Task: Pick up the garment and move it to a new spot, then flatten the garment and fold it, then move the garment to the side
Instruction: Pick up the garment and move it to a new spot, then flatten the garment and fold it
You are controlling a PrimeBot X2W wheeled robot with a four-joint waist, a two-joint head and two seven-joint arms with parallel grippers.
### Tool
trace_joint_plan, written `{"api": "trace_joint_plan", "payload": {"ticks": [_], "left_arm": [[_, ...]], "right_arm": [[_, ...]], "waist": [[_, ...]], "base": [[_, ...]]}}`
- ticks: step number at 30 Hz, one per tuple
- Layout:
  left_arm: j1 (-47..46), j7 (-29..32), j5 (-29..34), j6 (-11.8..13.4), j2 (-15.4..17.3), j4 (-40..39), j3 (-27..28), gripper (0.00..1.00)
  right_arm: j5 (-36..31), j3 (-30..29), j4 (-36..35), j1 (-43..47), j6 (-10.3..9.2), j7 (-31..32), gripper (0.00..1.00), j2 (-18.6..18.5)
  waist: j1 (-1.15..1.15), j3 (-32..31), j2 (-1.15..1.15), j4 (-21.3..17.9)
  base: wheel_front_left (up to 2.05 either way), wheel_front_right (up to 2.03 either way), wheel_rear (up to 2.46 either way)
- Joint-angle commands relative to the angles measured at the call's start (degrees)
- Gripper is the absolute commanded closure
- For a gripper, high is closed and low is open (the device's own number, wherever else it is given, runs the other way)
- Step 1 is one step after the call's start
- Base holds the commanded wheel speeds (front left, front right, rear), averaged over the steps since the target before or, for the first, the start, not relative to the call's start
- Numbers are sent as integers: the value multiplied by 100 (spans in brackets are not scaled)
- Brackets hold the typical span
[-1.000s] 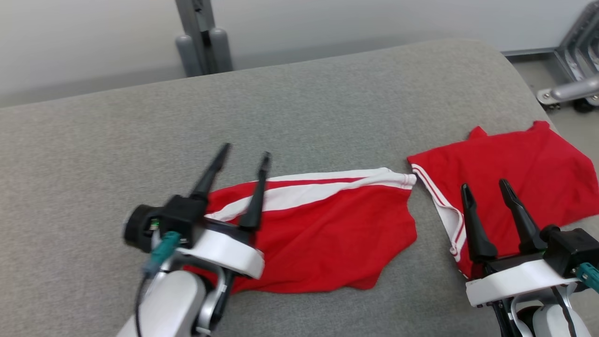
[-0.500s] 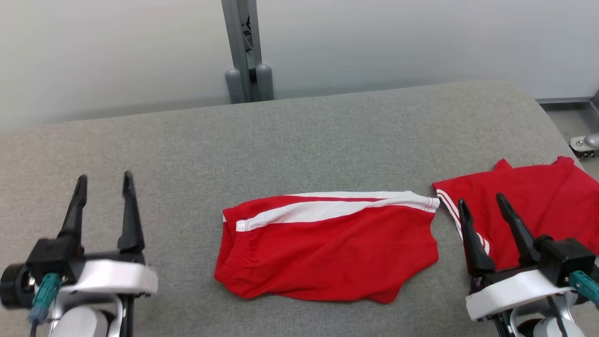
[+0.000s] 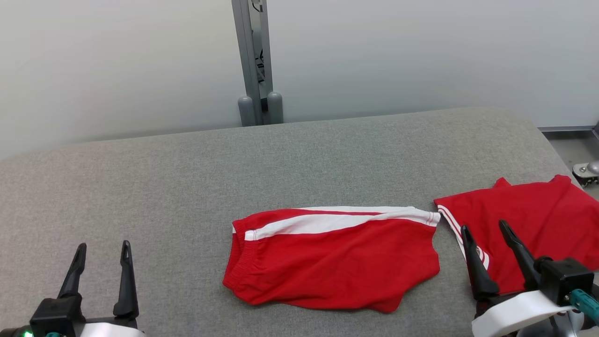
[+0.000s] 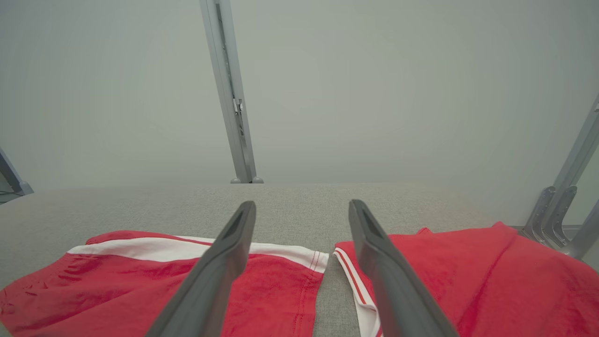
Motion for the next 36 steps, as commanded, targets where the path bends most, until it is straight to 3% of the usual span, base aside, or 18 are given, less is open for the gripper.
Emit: {"api": "trace_joint_plan", "payload": {"ticks": [1, 19, 28, 36], "left_arm": [[63, 76, 30, 56, 57, -39, -22, 0], [-54, 390, 81, 123, 114, -301, -170, 0], [-844, 1594, -36, -445, -216, -2, -1169, 0], [-1673, 1989, -304, -1124, -603, 1211, -1626, 0]], "right_arm": [[-44, -29, -56, 80, 1, 47, 0, -40], [3, -68, -192, 160, 1, 170, 0, -36], [16, 65, -189, 8, 1, 183, 0, -36], [92, 191, -115, -141, 1, 108, 0, -34]], "waist": [[0, -24, 0, 7], [0, -54, 0, 74], [0, 100, 0, -68], [0, 388, 0, -409]], "base": [[0, 0, 0], [0, 0, 0], [0, 0, 0], [0, 0, 0]]}}
